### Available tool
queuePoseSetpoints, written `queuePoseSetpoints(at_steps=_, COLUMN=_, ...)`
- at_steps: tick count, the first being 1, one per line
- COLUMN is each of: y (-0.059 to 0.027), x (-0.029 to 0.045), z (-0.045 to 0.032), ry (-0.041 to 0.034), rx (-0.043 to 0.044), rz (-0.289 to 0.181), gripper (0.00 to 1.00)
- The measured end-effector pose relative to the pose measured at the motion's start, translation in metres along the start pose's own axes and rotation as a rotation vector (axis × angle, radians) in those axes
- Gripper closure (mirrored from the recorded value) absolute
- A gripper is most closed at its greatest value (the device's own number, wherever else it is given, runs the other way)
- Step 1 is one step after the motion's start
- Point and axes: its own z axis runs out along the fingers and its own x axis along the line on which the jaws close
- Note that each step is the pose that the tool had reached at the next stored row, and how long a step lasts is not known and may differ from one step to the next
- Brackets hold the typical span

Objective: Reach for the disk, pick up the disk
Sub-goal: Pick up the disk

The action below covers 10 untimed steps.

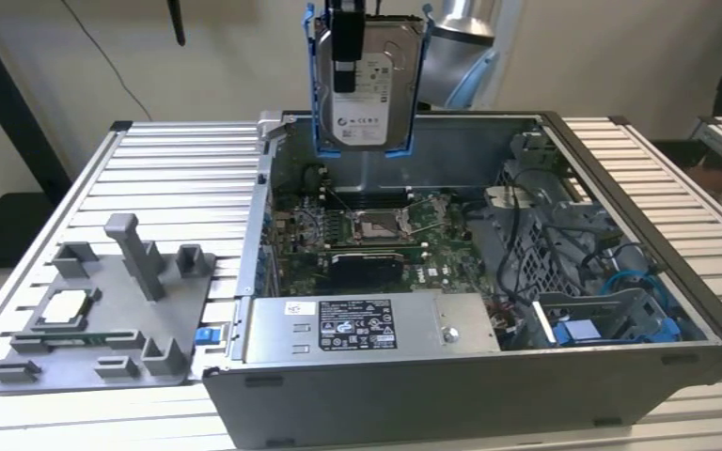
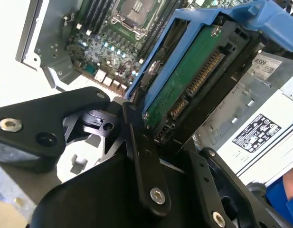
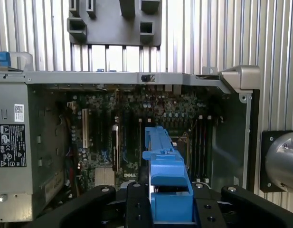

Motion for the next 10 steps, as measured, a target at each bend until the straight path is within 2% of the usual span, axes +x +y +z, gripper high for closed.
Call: queuePoseSetpoints(at_steps=10, y=-0.0102, x=0.0024, z=0.0, ry=0.0001, rx=-0.0001, rz=0.003, gripper=1.0)
